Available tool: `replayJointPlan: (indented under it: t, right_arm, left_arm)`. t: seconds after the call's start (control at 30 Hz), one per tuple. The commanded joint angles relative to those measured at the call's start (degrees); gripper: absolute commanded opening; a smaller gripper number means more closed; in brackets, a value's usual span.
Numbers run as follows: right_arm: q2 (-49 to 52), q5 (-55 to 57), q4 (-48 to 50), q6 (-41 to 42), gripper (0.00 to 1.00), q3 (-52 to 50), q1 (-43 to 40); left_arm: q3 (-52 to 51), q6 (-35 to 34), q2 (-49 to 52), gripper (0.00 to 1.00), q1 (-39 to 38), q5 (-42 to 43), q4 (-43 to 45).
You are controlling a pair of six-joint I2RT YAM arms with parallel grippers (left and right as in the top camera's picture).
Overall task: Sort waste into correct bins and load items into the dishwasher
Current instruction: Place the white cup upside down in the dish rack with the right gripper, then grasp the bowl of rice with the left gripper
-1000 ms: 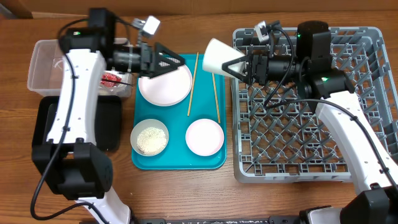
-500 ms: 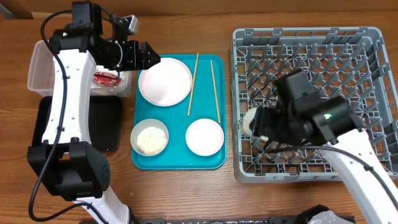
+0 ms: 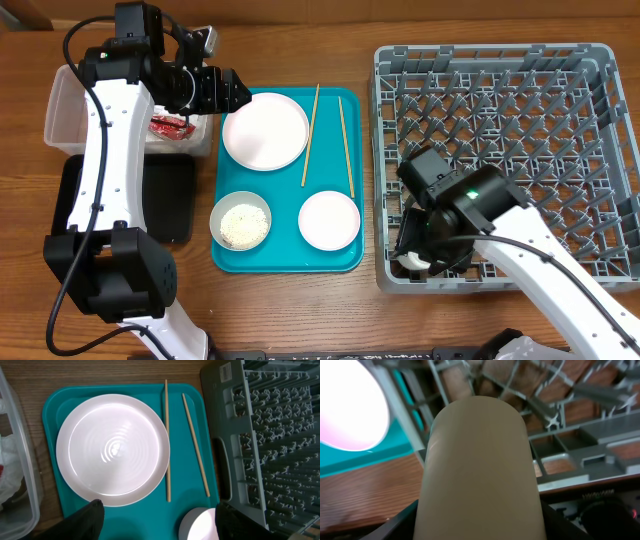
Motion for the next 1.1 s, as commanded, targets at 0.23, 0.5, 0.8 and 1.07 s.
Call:
replayJointPlan:
  t: [0.23, 0.5, 0.8, 1.07]
  right_arm:
    - [4.42, -0.28, 6.86, -0.22, 0.86, -1.57, 0.00]
    - [4.22, -0.28, 9.51, -7.80, 0.85, 8.00, -7.26]
    - [4.04, 4.28, 9.97, -12.24, 0.88, 16.63, -7.96]
    - [4.04, 4.92, 10.01, -12.26, 0.91, 16.63, -7.96]
  left_arm:
    - [1.18, -0.28, -0.42, 0.73, -0.44, -1.38, -0.28]
    - [15.34, 0.76, -0.59, 0.68, -0.48, -1.33, -12.57]
    - [26.62, -3.28, -4.09, 0.59, -6.88, -13.33, -31.65]
    - [-5.70, -20.55, -6.19, 0.60, -25.38, -33.73, -24.92]
